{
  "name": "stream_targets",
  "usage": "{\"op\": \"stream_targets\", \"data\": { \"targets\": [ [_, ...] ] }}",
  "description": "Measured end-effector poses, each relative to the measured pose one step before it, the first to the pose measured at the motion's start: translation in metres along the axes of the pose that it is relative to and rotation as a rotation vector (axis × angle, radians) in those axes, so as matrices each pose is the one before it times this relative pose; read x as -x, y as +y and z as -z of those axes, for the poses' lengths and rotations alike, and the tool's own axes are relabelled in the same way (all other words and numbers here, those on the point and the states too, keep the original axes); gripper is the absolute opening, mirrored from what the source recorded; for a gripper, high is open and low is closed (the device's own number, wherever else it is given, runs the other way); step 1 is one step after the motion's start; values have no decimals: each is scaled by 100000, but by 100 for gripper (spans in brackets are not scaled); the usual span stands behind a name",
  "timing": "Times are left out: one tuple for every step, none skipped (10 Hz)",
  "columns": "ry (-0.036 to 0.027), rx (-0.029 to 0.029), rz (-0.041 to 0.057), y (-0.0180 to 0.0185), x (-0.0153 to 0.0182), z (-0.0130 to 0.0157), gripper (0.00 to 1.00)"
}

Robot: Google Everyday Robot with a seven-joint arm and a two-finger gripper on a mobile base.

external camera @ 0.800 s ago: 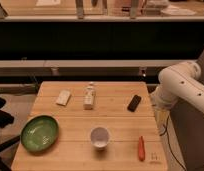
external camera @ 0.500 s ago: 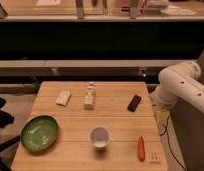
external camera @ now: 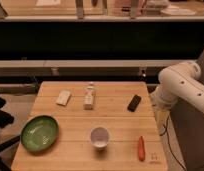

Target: Wipe the white sponge on the table

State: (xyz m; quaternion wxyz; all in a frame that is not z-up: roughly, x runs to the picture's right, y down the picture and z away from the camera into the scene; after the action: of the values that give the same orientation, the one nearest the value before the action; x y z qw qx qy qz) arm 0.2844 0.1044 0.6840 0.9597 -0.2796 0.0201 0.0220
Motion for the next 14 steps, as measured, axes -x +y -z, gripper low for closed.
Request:
{"op": "stream_targets", "data": {
  "targets": [
    [3,1,2,1,-1,0,80],
    [-2,-5,-2,-2,0,2,80],
    [-5,2,1,1,2,-2,80],
    [5,0,7,0,1,0,80],
    [2,1,-8,1,-3,-1,80],
    [3,1,-2,1,-1,0,80],
    [-2,-2,-3,0,-2,0,80],
    [-7,-2,11,-2,7,1,80],
    [1,5,-12,3,-4,-3,80],
    [1,0,8,0,1,0,80],
    [0,-7,-4,-3,0,1,80],
    [256,-124,167,-30,43,6,80],
    [1110,-949,1728,-471,459,171,80],
    [983,-984,2522,-769,1248,155,80]
  ]
}}
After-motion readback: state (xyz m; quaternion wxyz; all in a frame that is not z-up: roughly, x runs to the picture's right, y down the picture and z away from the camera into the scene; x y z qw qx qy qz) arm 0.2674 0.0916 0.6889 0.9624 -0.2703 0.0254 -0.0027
